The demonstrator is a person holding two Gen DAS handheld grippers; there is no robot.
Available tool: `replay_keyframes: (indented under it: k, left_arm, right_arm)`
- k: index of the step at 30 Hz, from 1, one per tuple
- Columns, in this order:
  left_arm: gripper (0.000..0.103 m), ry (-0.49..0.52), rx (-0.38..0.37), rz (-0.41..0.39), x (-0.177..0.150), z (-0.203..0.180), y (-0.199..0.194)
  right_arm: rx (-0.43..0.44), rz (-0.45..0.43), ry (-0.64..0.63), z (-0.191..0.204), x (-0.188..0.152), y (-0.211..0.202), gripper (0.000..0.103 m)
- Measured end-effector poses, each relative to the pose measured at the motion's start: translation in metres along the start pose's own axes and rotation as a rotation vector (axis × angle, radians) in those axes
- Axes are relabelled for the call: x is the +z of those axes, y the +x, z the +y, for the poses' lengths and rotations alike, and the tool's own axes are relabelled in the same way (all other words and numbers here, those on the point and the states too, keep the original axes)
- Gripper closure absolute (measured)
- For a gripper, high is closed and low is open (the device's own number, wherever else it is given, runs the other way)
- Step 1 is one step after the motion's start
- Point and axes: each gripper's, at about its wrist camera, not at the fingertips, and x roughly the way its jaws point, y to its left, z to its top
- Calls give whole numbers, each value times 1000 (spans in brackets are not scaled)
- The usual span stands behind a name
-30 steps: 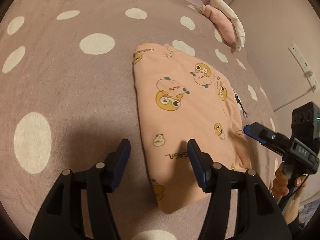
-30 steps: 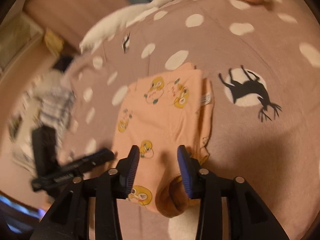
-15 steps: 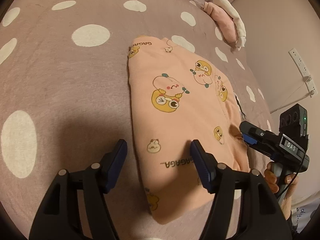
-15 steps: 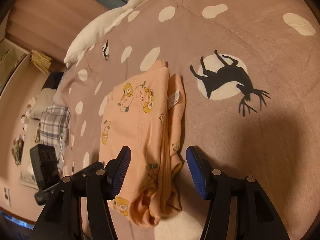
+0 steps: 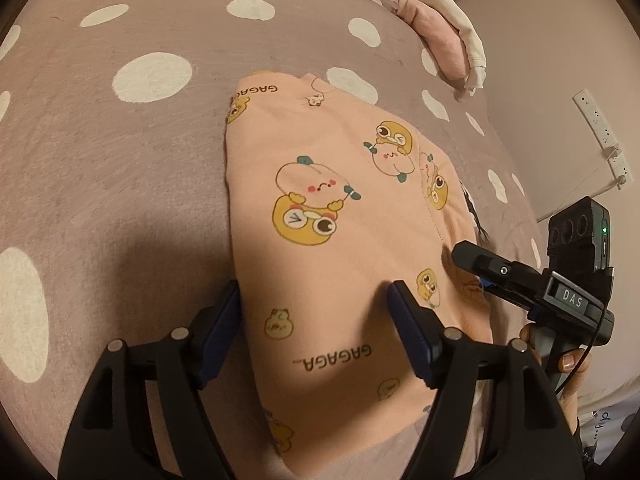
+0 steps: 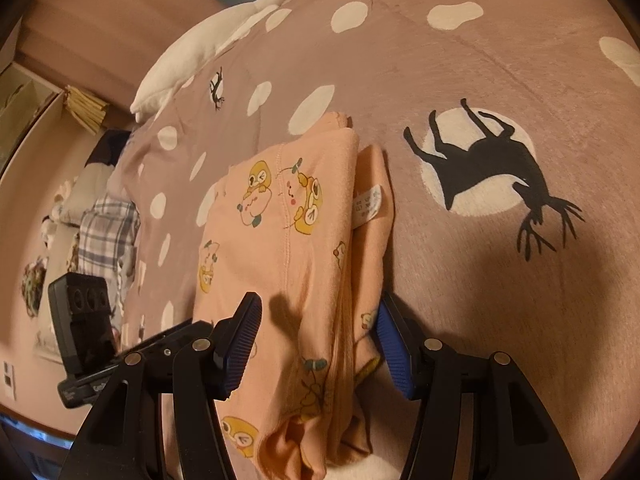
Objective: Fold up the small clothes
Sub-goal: 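Move the right tool to the shirt's side beside the white label, then grasp the side beside the label with the right tool and lift it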
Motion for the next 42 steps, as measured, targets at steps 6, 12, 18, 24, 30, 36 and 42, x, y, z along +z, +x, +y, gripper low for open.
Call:
replay_keyframes:
  k: [6,12,18,24,30,36,42]
  left_arm:
    - [24,8,-4,-2,5,-6,7]
    - [23,15,-15,-2,9,-8,11]
    - [23,8,-28,-7,12,-10,14]
    - [23,16,-26,-15,13,-15,15]
    - [30,10,-19,-22,12,-13,15]
    - [42,2,27,-22,12,-12,14]
    - [46,12,67,-35,12,-17,15]
  right_arm:
    - [8,0,-18,3,5,8,45]
    - [20,1,-46,8,12,14,45]
    - [25,-4,-69,13,16,22,45]
    - [13,-12,-97,17,17,26,45]
    - [4,-23,-90,13,15,24,56]
    - [-71,-24,-151,25,12,24,64]
    - [-200,-44,-281,51,8,30,68]
